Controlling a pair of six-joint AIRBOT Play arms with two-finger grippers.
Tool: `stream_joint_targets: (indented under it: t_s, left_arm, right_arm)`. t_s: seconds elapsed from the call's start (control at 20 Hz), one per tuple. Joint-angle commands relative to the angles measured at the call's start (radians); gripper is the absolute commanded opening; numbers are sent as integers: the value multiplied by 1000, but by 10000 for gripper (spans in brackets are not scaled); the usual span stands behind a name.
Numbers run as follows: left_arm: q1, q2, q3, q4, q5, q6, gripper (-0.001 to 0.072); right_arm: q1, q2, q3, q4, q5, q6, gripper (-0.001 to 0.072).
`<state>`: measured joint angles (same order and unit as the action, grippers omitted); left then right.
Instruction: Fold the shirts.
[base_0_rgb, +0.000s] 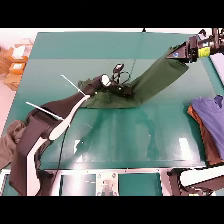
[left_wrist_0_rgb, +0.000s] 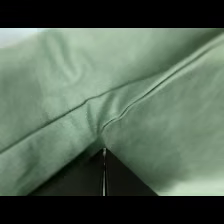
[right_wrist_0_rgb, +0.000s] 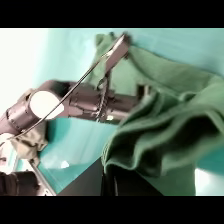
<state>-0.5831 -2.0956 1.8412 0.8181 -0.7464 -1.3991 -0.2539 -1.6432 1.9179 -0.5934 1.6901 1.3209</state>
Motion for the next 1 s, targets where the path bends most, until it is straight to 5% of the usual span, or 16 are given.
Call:
stream_joint_targets:
  t_s: [0.0,0.15,0.4,0.7,0.75,0.8,0.85,0.95]
  left_arm:
    - [66,-5,137,31,-259,-17,26]
    - [200,23,315,193,-602,-89,25]
    - [425,237,193,765,-847,-119,26]
    - [633,261,179,788,-967,-111,26]
    - [652,261,179,779,-967,-111,26]
    - [666,261,179,764,-967,-109,26]
    - [679,261,179,750,-968,-90,26]
    - [687,261,179,741,-976,-67,26]
  right_arm:
    - [23,6,2,18,-6,41,15]
    - [73,6,2,42,-55,88,15]
    - [350,-21,-3,40,-335,120,15]
    - [796,-272,-3,29,-842,119,16]
    - [864,-335,-3,29,-933,118,108]
    - [915,-390,-3,29,-1003,119,328]
    - [948,-435,-3,29,-1045,119,475]
    - [924,-453,-3,29,-1023,119,459]
